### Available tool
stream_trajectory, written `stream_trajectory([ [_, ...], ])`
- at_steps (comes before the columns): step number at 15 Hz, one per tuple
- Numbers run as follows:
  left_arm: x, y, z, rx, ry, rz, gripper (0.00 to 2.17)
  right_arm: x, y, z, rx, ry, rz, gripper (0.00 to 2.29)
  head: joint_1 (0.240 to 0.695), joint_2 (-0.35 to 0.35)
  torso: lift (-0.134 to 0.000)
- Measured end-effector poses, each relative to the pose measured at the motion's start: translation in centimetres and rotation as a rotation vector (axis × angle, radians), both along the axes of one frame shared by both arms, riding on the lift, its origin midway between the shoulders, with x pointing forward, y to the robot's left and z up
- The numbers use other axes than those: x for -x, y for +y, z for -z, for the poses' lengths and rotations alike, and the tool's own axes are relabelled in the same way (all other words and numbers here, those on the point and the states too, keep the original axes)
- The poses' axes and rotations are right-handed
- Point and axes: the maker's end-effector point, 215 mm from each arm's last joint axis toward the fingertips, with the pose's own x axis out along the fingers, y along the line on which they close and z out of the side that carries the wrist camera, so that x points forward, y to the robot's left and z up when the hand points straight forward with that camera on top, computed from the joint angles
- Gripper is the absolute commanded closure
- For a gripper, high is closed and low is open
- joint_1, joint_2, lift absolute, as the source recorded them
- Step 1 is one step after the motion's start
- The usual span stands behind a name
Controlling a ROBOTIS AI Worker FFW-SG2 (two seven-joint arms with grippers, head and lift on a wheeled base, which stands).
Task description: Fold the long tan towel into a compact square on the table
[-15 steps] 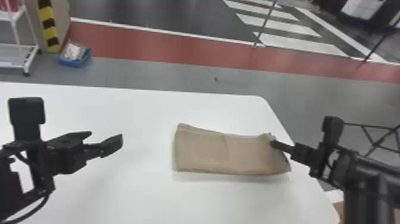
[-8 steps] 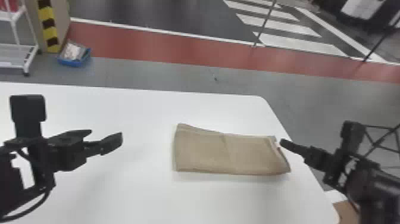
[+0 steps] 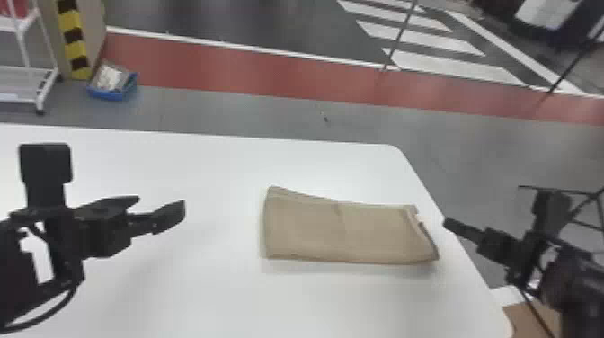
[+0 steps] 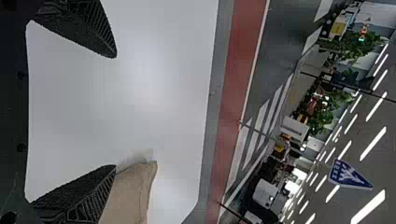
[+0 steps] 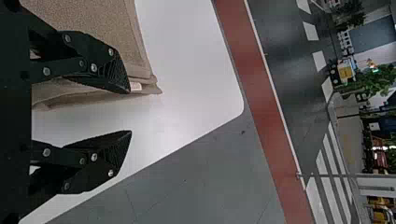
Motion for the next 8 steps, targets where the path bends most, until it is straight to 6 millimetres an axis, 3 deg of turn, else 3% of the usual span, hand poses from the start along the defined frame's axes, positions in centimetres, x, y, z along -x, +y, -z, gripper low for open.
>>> stream_trajectory([
  [3,0.2,-0.4,0.6,0.003,0.012,0.005,0.03,0.2,-0.5,0.7,0.009,0.009,0.000,1.27,0.695,-0.350,-0.124],
  [8,1.9,-5.3,2.0,0.008,0.032,0.066,0.04,1.4,-1.6,1.3,0.024,0.000,0.014,1.27,0.695,-0.350,-0.124],
])
